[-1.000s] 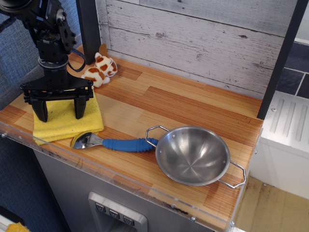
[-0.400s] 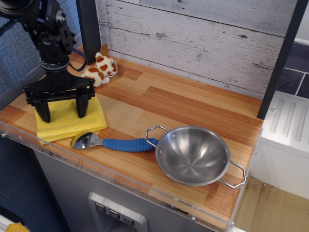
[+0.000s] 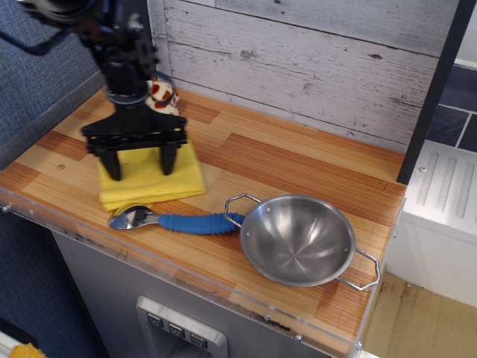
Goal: PICK UPTHE TOWEL PUT ON THE ANOTHER SIDE OF THE TABLE
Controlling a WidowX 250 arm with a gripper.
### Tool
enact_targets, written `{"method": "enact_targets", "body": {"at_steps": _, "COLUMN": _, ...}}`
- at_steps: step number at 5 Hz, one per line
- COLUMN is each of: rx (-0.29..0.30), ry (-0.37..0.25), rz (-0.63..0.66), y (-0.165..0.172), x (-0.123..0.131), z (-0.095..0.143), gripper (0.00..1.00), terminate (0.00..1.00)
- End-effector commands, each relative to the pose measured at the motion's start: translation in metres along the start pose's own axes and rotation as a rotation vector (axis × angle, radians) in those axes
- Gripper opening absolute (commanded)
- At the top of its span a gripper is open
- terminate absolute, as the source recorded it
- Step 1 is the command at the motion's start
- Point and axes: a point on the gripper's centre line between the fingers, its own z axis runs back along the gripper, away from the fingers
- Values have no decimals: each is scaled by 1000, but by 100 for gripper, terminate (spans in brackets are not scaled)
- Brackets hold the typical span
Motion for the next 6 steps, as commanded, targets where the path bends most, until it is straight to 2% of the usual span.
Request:
{"method": "enact_targets", "body": {"at_steps": 1, "rx": -60, "ry": 8, "rz": -139, "y": -66, "x": -22, "z": 3, "gripper": 100, "terminate": 0}}
{"method": "enact_targets", "body": {"at_steps": 3, "rx": -132, "ry": 29, "rz": -286, "y": -138, "x": -35, "z": 3, "gripper": 100, "terminate": 0}}
{"method": "enact_targets", "body": {"at_steps": 4, "rx": -124, "ry": 12, "rz": -409, "y": -170, "x": -39, "z": 5, "gripper": 100, "terminate": 0}}
{"method": "enact_targets", "body": {"at_steps": 5, "rx": -126, "ry": 1, "rz": -444, "y": -184, "x": -40, "z": 8, "gripper": 100, "terminate": 0}}
{"method": "enact_targets", "body": {"at_steps": 6, "rx": -123, "ry": -2, "rz": -438, "y": -178, "x": -42, "z": 8, "gripper": 100, "terminate": 0}}
